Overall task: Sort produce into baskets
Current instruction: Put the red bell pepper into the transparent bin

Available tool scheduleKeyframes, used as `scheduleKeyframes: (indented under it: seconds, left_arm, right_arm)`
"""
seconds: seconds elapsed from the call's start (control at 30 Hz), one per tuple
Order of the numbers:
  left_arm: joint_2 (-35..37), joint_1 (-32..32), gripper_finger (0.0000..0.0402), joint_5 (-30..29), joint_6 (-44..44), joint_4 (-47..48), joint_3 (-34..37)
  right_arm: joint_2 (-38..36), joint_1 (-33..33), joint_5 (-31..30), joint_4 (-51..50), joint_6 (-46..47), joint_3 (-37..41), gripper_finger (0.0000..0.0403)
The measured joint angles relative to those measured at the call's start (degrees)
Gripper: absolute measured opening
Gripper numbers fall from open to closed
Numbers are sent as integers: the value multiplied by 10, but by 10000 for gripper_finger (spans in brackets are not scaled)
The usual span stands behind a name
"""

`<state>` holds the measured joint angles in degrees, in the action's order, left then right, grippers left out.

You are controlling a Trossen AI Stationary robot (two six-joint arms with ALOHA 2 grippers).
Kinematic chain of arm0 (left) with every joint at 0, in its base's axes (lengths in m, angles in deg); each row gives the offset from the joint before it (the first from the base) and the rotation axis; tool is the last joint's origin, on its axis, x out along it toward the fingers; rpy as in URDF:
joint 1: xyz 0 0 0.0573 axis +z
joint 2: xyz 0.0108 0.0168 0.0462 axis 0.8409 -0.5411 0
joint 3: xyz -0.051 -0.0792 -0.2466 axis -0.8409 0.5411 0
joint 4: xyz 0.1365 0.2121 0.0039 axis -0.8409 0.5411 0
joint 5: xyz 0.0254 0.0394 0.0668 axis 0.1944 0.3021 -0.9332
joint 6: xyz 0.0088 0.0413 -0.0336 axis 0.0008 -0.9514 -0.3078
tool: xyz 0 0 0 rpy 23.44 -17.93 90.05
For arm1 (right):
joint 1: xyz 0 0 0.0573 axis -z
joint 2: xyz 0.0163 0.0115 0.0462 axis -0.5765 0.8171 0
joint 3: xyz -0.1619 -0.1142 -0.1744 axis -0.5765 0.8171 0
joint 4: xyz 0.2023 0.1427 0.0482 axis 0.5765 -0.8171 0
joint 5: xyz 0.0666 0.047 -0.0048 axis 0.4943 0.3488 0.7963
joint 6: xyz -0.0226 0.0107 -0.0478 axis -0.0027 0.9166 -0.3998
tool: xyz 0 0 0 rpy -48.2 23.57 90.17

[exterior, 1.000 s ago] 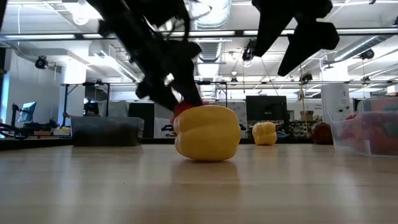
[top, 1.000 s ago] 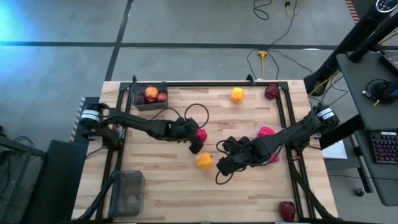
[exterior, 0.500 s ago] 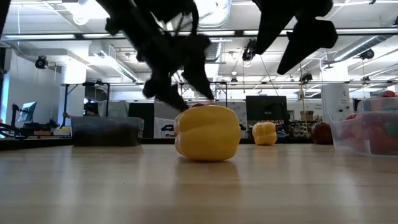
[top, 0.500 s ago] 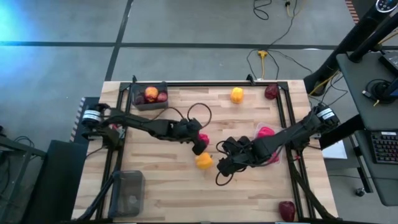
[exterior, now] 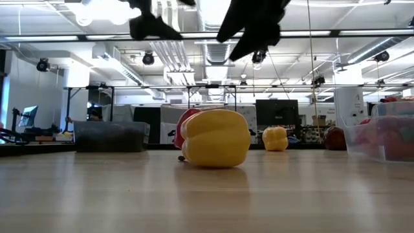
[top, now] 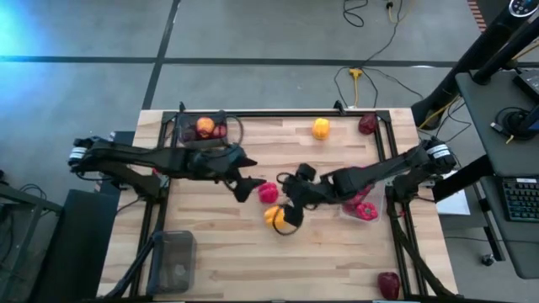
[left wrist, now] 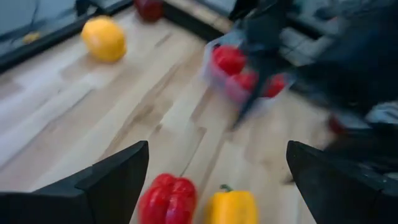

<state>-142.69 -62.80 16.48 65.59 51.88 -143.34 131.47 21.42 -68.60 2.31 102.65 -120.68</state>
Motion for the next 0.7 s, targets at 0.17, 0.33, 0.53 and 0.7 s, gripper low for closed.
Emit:
scheduleKeyframes:
  seconds: [0.17,0.33,0.53,0.7]
  left_arm:
    - [43,-38,361,0,-35,3,1]
    - [53,-73,361,-6,-32,8,1]
    - [39,-82,361,-34,4,12,1]
    - [27,-81,361,-56,16,15,1]
  right_arm:
    - [29,49,57,46,-105,1,354]
    - [83,89,108,65,-181,-11,354]
    - [144,119,168,41,-269,-68,354]
    - [191,136,173,36,-307,-83,354]
